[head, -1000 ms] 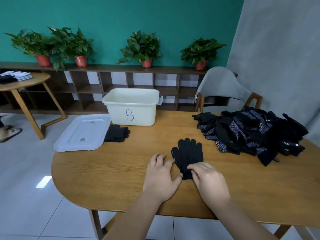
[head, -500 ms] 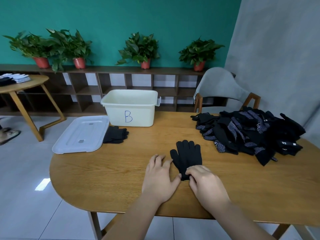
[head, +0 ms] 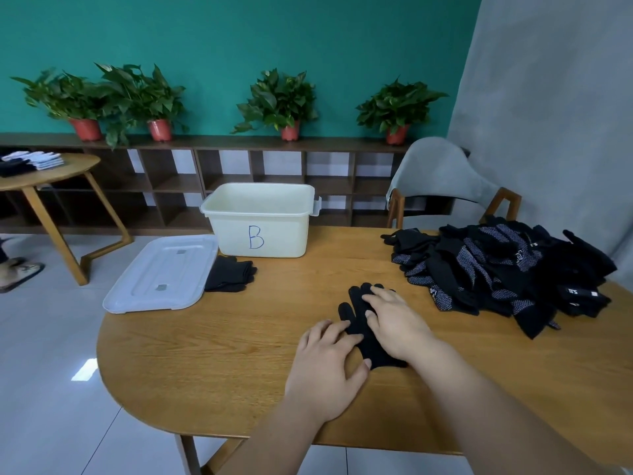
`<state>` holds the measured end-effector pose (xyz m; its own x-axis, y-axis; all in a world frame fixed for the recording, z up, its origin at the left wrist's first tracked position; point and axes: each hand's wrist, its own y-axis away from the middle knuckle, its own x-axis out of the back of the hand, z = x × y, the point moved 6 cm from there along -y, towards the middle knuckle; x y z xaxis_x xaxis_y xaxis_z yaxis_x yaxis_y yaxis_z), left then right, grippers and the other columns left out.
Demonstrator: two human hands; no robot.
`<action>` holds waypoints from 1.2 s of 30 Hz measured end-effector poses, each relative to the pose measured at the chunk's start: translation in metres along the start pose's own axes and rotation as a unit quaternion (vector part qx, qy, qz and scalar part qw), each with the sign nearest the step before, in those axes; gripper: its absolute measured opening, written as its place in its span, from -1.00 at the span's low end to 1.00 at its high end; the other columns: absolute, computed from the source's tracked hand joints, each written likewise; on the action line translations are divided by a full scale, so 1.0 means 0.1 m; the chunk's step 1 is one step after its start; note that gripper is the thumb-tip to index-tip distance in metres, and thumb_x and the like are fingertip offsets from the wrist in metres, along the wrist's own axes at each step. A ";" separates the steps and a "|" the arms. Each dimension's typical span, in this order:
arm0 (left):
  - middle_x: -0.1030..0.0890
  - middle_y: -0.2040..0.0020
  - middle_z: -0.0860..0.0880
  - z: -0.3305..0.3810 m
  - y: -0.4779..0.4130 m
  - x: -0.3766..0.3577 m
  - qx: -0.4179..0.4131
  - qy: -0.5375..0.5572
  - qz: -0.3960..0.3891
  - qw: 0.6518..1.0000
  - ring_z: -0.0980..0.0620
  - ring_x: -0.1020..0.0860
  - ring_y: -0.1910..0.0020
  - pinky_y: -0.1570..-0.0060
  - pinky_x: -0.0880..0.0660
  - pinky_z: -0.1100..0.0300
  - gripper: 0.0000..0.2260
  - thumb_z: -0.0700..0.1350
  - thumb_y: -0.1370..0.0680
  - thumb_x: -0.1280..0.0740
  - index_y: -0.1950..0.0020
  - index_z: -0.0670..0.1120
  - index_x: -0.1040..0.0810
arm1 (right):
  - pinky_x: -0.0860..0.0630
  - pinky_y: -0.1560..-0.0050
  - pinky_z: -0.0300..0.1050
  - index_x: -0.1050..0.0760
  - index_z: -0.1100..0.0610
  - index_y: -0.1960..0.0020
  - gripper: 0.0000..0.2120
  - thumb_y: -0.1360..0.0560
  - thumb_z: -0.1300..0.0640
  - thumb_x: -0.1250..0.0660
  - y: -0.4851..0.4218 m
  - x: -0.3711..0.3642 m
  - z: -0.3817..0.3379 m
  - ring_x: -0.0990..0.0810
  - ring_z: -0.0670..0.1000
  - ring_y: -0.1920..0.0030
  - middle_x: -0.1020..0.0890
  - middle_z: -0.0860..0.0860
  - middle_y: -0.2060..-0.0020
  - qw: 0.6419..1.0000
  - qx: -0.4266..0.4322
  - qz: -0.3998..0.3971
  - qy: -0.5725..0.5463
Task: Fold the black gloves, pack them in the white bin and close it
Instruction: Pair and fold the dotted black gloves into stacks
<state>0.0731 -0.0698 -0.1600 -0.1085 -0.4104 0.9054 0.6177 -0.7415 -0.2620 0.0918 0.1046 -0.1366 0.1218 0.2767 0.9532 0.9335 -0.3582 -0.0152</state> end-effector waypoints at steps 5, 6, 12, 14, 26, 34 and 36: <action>-0.32 -0.59 0.21 -0.01 -0.02 0.02 0.009 0.017 0.007 1.000 0.08 -0.11 -0.63 -0.61 -0.10 -0.01 -0.50 0.31 -0.66 -0.07 -0.56 0.21 -0.41 | 0.04 -0.66 0.05 0.01 -0.07 -0.71 -0.43 -0.75 -0.19 0.07 -0.13 -0.19 -0.03 0.14 0.05 -0.69 0.06 -0.05 -0.70 0.997 0.008 -0.044 0.067; -0.31 -0.59 0.21 -0.02 -0.02 0.02 0.016 0.026 0.009 0.999 0.09 -0.10 -0.63 -0.62 -0.10 0.00 -0.49 0.29 -0.67 -0.06 -0.58 0.18 -0.37 | 0.09 -0.66 0.06 0.08 -0.11 -0.71 -0.43 -0.74 -0.21 0.13 -0.13 -0.24 -0.02 0.18 0.04 -0.69 0.12 -0.05 -0.70 0.996 0.009 -0.045 0.080; -0.25 -0.63 0.20 -0.04 -0.04 0.05 0.038 0.044 0.016 0.998 0.14 -0.03 -0.65 -0.63 -0.06 0.06 -0.49 0.23 -0.70 -0.04 -0.65 0.13 -0.22 | 0.21 -0.66 0.09 0.24 -0.15 -0.70 -0.39 -0.70 -0.29 0.24 -0.08 -0.32 0.00 0.31 0.05 -0.67 0.26 -0.04 -0.68 0.994 -0.006 -0.044 0.101; -0.26 -0.63 0.19 -0.05 -0.04 0.03 0.040 0.036 0.015 0.998 0.13 -0.02 -0.66 -0.64 -0.06 0.06 -0.49 0.23 -0.71 -0.03 -0.65 0.12 -0.22 | 0.22 -0.66 0.10 0.24 -0.14 -0.70 -0.39 -0.70 -0.29 0.24 -0.02 -0.34 -0.02 0.33 0.05 -0.66 0.28 -0.04 -0.68 0.995 -0.015 -0.040 0.090; -0.24 -0.64 0.17 -0.04 -0.06 -0.01 0.036 -0.001 0.000 0.999 0.07 -0.03 -0.67 -0.63 -0.08 0.01 -0.41 0.34 -0.67 -0.02 -0.63 0.10 -0.30 | -0.49 -0.38 0.07 -0.61 0.02 -0.34 -0.71 -0.67 0.06 -0.26 0.50 -0.12 0.12 -0.41 -0.03 -0.42 -0.57 -0.07 -0.38 0.959 -0.024 0.261 -0.105; -0.16 -0.69 0.14 -0.04 -0.05 -0.03 0.048 -0.022 -0.002 0.999 0.02 0.05 -0.69 -0.66 0.01 -0.02 -0.35 0.37 -0.66 0.00 -0.67 0.09 -0.25 | -0.41 -0.48 0.07 -0.58 0.01 -0.40 -0.68 -0.67 0.04 -0.28 0.58 -0.29 0.13 -0.40 -0.01 -0.51 -0.53 -0.06 -0.45 0.978 -0.023 0.199 -0.065; -0.11 -0.71 0.13 -0.05 -0.05 -0.02 0.052 -0.020 -0.002 0.998 0.01 0.10 -0.70 -0.66 0.04 -0.02 -0.35 0.36 -0.67 0.01 -0.68 0.08 -0.23 | -0.38 -0.52 0.07 -0.56 0.00 -0.42 -0.66 -0.67 0.04 -0.29 0.64 -0.27 0.13 -0.34 -0.03 -0.56 -0.49 -0.08 -0.48 0.976 -0.008 0.201 -0.079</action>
<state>0.0666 -0.0683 -0.1621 -0.0815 -0.3844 0.9196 0.6946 -0.6836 -0.2242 0.1529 0.0862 -0.1670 0.5294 0.2445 0.8124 0.7942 -0.4795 -0.3732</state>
